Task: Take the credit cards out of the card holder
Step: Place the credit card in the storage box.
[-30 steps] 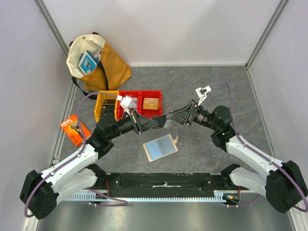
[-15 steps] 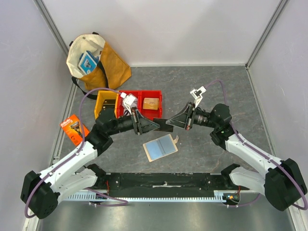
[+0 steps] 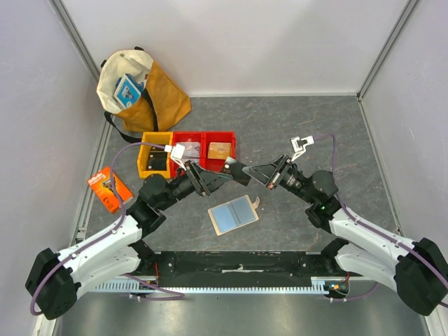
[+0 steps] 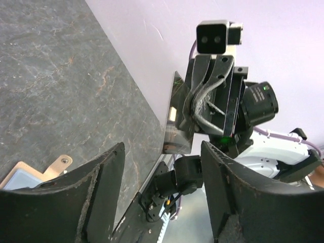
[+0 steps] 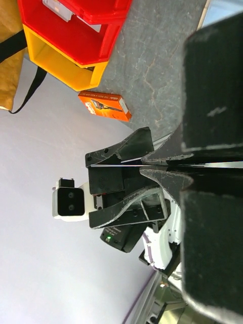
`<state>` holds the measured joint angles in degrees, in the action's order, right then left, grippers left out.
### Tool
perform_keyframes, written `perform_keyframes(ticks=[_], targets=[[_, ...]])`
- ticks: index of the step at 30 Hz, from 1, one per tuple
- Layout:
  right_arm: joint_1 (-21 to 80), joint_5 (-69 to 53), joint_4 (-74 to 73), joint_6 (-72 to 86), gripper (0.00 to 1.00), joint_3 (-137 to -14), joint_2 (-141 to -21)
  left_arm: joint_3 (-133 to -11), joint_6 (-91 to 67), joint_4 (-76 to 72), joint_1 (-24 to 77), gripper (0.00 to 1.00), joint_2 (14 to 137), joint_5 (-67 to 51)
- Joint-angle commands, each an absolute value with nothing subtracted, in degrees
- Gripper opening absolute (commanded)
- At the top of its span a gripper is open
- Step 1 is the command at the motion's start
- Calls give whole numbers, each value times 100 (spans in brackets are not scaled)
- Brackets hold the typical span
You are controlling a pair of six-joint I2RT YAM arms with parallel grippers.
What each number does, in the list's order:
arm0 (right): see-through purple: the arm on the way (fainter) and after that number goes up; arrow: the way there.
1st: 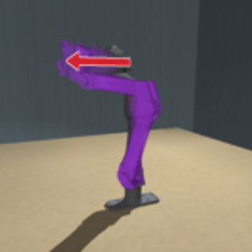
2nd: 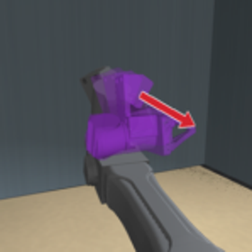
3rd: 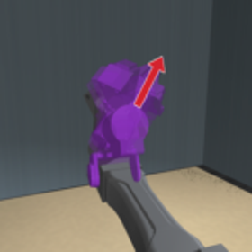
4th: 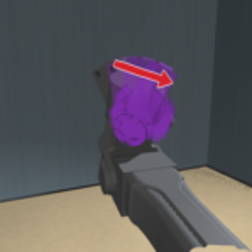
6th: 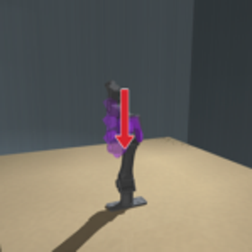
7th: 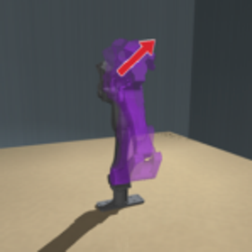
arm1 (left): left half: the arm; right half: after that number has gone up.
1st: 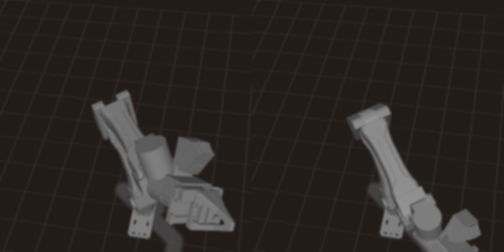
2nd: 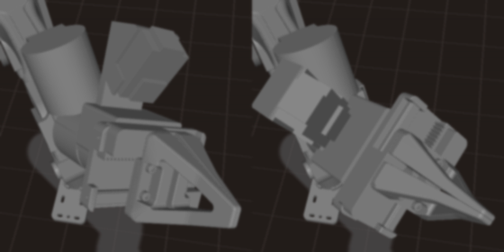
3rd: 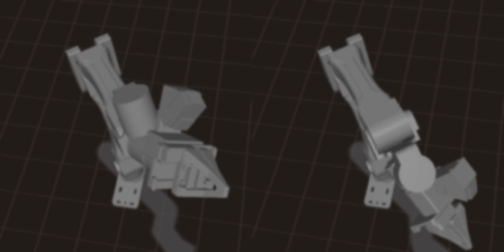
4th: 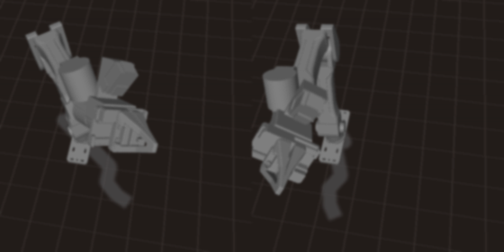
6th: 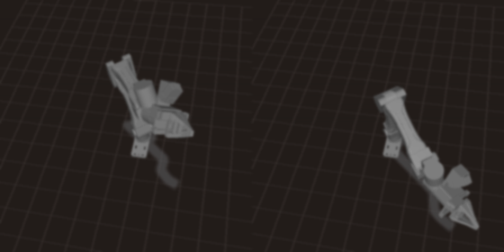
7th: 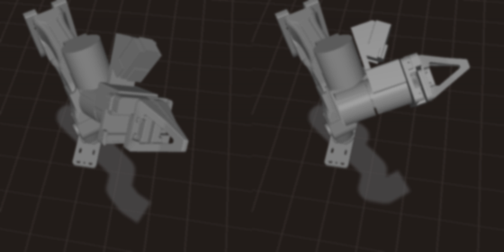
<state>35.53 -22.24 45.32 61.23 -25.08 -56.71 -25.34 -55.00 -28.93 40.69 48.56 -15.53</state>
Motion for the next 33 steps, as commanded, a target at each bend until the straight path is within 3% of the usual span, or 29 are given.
perform_keyframes(ticks=[1, 14, 26, 28, 31, 33], targets=[[3919, -933, 4623, 6381, 0, -2364, -5458, -2601, -5827, -3585, 4341, 65, 5097, -967], [4509, -36, 4579, 6416, 0, -2215, -5449, -2637, -6020, -4113, 4843, 32, 5519, -361], [4526, 211, 4518, 6425, 0, -2127, -5423, -2443, -6469, -4140, 4895, 29, 5414, 176], [4526, 237, 4526, 6442, 0, -2101, -5423, -2470, -6451, -4131, 4896, 24, 5432, 158], [4526, 246, 4535, 6460, 0, -2083, -5423, -2487, -6442, -4131, 4887, 5, 5449, 123], [4535, 246, 4535, 6460, 1, -2057, -5423, -2470, -6460, -4122, 4896, 2, 5441, 140]])
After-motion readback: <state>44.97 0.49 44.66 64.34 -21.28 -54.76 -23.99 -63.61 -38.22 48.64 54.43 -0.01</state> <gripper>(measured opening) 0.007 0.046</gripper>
